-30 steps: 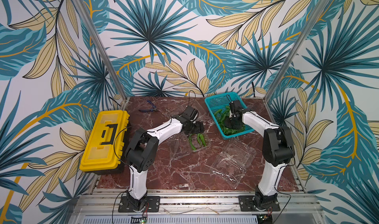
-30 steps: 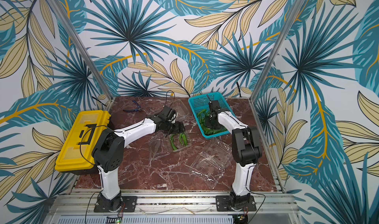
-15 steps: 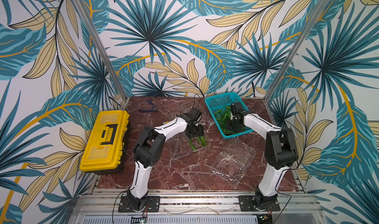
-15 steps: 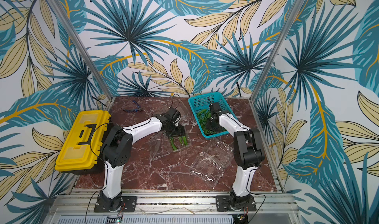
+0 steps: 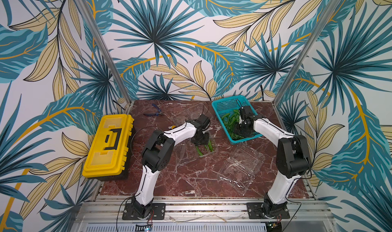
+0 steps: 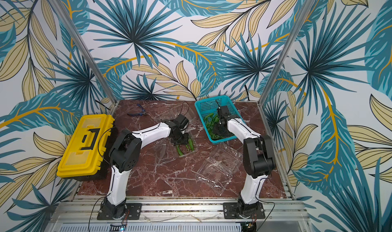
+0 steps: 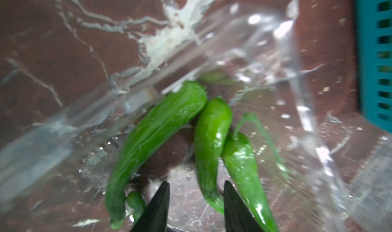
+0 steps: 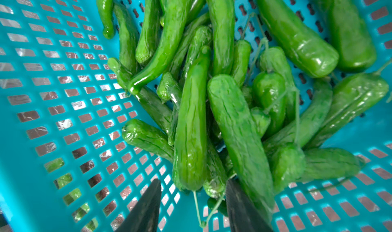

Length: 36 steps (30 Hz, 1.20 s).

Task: Take small green peppers out of containers
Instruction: Pick up the green pepper from the packing box, then move the basket to the center of the board.

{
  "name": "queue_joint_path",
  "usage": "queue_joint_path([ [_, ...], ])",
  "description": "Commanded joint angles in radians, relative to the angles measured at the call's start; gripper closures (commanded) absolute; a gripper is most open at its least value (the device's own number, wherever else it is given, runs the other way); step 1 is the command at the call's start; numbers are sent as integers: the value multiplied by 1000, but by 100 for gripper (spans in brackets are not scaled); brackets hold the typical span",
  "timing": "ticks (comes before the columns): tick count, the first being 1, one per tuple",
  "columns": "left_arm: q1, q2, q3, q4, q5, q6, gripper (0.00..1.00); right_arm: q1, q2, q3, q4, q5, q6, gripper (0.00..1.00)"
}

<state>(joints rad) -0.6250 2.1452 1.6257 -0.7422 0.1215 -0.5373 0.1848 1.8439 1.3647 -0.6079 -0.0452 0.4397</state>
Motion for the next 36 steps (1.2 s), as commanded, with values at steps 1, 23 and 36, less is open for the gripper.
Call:
queue_joint_path([
  [1,-7,56,52,-46,-40,25,57,5,-37,-23,-2,-21,17,49],
  [23,-22,-216,70,-72,-79,127,100,136,60,22,-39,-206,-67,51],
  [36,-22,-194,229,0,-57,161,100,215,-100,-3,19,-71,17,50],
])
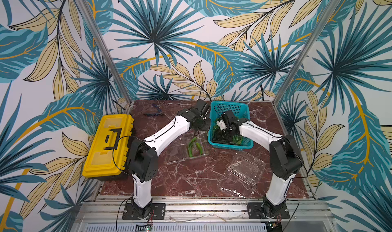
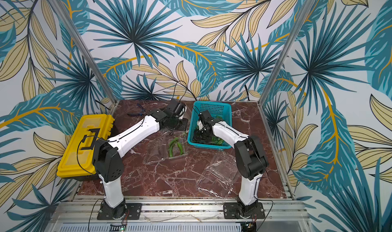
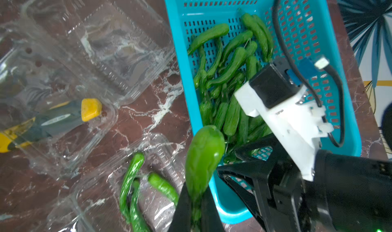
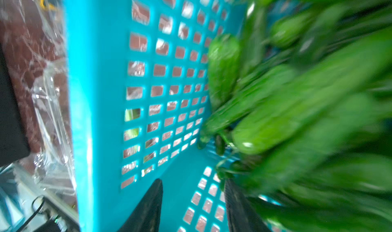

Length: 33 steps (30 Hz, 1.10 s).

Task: Take small green peppers out of containers
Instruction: Move the basket to the center of the board, then place the green pepper in the basket, then pick up the green pepper from the packing box.

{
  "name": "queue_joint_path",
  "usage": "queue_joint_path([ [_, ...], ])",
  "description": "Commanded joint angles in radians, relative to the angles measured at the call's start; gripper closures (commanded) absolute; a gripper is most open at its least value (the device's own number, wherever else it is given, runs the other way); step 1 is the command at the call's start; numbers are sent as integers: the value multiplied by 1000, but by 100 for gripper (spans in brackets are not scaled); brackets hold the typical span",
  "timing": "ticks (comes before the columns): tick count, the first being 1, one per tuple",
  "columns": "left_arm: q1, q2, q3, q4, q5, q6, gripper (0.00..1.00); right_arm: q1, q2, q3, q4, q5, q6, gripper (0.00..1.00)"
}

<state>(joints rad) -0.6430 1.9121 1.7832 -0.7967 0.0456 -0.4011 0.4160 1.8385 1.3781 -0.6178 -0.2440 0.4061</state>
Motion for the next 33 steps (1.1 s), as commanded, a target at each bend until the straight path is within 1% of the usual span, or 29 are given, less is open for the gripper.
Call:
queue_joint_path([
  [1,-4,60,91,70,31,23,100,-21,-113,-24,35,167,70,50],
  [3,-5,125,162,78,65,17,100,-34,-146,-45,52,212,94,51],
  [5,-9,182,220,82,104,2,100,-41,-163,-60,61,231,109,50],
  [6,-16,211,252,82,119,-2,91,-43,-166,-63,62,226,106,50],
  [7,-20,233,276,82,125,-6,79,-45,-165,-65,57,226,107,51],
  [9,-27,271,322,82,158,-8,68,-44,-167,-72,54,215,104,51],
  [10,-29,278,335,83,166,-11,57,-45,-167,-76,54,211,105,50],
  [11,-32,280,339,85,166,-16,43,-44,-168,-80,52,208,102,50],
  [12,-31,267,330,90,158,-21,32,-45,-172,-83,53,204,95,50],
  [13,-31,249,313,96,142,-21,26,-44,-177,-88,54,203,90,51],
  [14,-31,218,279,107,117,-20,22,-44,-184,-92,54,206,83,50],
  [16,-29,132,172,153,61,-15,20,-44,-194,-97,55,213,69,51],
  [18,-29,19,30,205,3,-20,21,-43,-199,-97,56,212,54,51],
  [21,-23,-110,-148,223,-72,-55,20,-43,-193,-94,56,208,47,50],
  [23,-9,-167,-252,223,-69,-85,21,-43,-185,-94,61,197,46,51],
  [24,-3,-187,-304,223,-63,-96,22,-43,-181,-94,65,191,45,50],
  [25,0,-198,-343,223,-60,-106,24,-42,-177,-93,69,187,45,50],
  [26,3,-207,-383,220,-50,-112,31,-42,-172,-90,69,179,42,51],
  [28,5,-206,-435,209,-37,-127,37,-42,-166,-88,69,179,40,51],
  [32,19,-135,-441,151,39,-157,49,-42,-158,-87,74,170,41,52],
  [33,19,-112,-436,142,50,-160,51,-42,-156,-87,75,168,43,52],
])
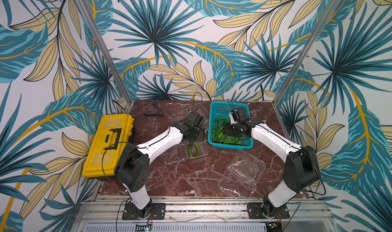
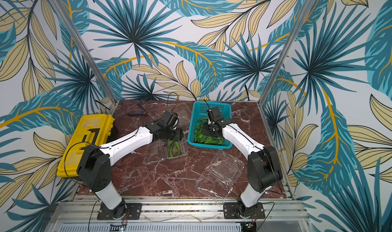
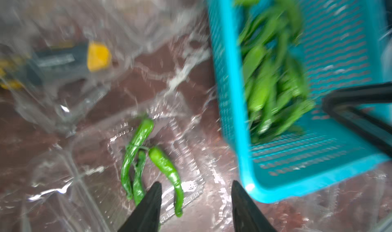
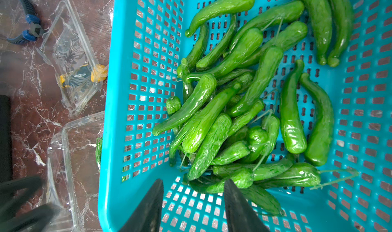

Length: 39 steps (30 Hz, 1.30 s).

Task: Take small green peppers out of containers
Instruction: Pick up the green pepper from the packing box.

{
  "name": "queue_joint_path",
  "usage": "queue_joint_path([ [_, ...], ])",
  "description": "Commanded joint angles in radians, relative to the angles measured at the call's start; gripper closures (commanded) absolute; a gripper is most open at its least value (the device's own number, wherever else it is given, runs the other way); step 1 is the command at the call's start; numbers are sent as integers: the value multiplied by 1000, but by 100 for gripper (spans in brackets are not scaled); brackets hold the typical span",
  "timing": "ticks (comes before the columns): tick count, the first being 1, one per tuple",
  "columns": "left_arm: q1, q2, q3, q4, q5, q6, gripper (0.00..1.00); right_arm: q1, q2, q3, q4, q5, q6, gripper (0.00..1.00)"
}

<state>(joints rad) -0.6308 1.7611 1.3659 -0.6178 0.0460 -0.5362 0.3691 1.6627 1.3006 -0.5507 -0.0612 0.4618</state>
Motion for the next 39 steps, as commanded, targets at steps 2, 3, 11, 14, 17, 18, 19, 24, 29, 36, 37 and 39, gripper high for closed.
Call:
queue_joint_path([
  [2,8,91,-5,-58,73,-26,55,4,21,-9,8,-20,-12,52],
  [3,7,113,0,-69,75,-25,56,4,22,-9,8,-20,-14,52],
  [11,6,229,51,-148,52,-5,56,5,18,-19,6,-16,-15,52],
  [14,2,264,71,-168,41,3,58,5,22,-18,10,-21,-8,52],
  [17,-11,282,82,-176,37,16,67,5,23,-18,14,-24,-4,52],
  [18,-17,281,85,-175,34,23,70,5,23,-17,14,-26,-4,52],
  [19,-22,279,90,-175,32,31,76,4,22,-17,14,-27,-3,53],
  [24,-40,198,107,-175,-10,45,100,4,20,-18,18,-23,2,52],
  [29,-67,64,169,-174,-72,94,100,5,10,-20,26,11,16,53],
  [36,-81,92,431,-172,6,189,100,4,-24,-39,25,82,37,53],
  [37,-81,129,483,-174,20,197,100,2,-30,-43,23,88,39,53],
  [39,-80,208,578,-174,30,200,100,2,-40,-47,16,93,42,53],
])
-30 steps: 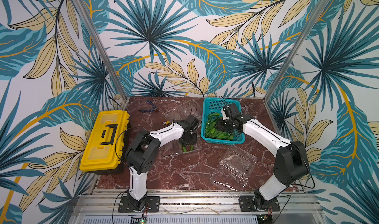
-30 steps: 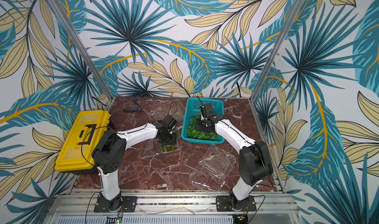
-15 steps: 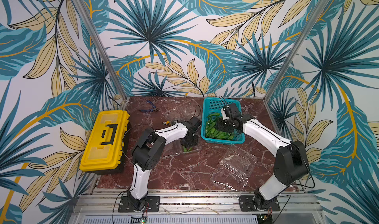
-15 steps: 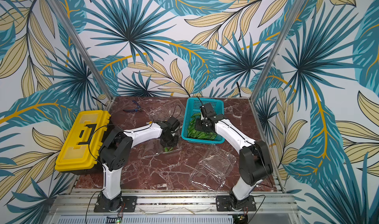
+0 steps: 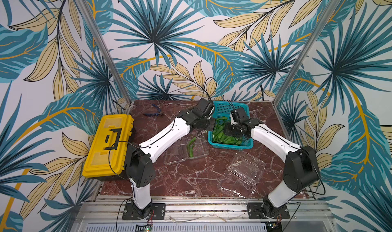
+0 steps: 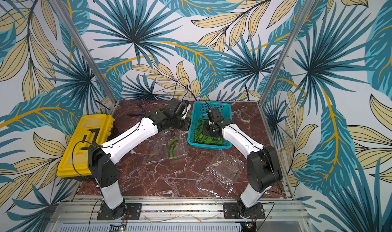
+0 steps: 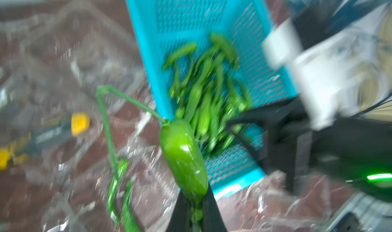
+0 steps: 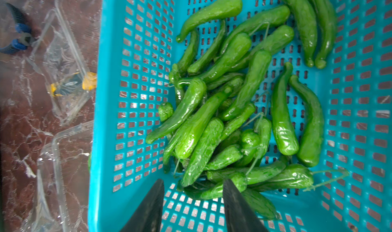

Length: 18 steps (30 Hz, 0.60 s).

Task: Take small green peppers out of containers
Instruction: Pick up the green pepper from the packing box, then place the green pepper in the basket.

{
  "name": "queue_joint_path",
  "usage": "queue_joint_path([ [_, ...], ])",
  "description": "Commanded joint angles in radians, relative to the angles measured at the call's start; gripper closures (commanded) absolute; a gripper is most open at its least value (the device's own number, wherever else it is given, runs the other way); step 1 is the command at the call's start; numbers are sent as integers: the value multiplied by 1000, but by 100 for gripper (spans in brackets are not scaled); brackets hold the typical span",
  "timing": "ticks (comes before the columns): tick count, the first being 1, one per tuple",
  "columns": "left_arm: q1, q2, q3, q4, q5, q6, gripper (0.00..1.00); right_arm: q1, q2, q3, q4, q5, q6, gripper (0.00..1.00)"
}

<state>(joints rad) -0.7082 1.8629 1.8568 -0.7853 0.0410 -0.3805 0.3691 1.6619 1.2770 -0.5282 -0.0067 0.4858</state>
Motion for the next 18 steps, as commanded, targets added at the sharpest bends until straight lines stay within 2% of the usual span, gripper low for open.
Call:
queue_joint_path([
  [1,-1,151,135,-6,36,45,99,3,-44,-24,-11,38,19,53],
  [2,-1,185,172,-5,41,44,93,3,-47,-26,-12,36,17,53],
  [7,18,317,314,-6,93,24,84,3,-59,-30,-28,25,14,53],
  [9,28,328,330,-5,120,12,72,4,-63,-40,-22,14,16,53],
  [13,35,303,302,3,113,3,47,5,-62,-65,3,-6,27,53],
  [15,41,274,261,23,108,-7,42,15,-60,-70,20,-20,28,53],
  [18,60,194,141,106,116,-42,42,56,-51,-61,44,-52,-5,53],
])
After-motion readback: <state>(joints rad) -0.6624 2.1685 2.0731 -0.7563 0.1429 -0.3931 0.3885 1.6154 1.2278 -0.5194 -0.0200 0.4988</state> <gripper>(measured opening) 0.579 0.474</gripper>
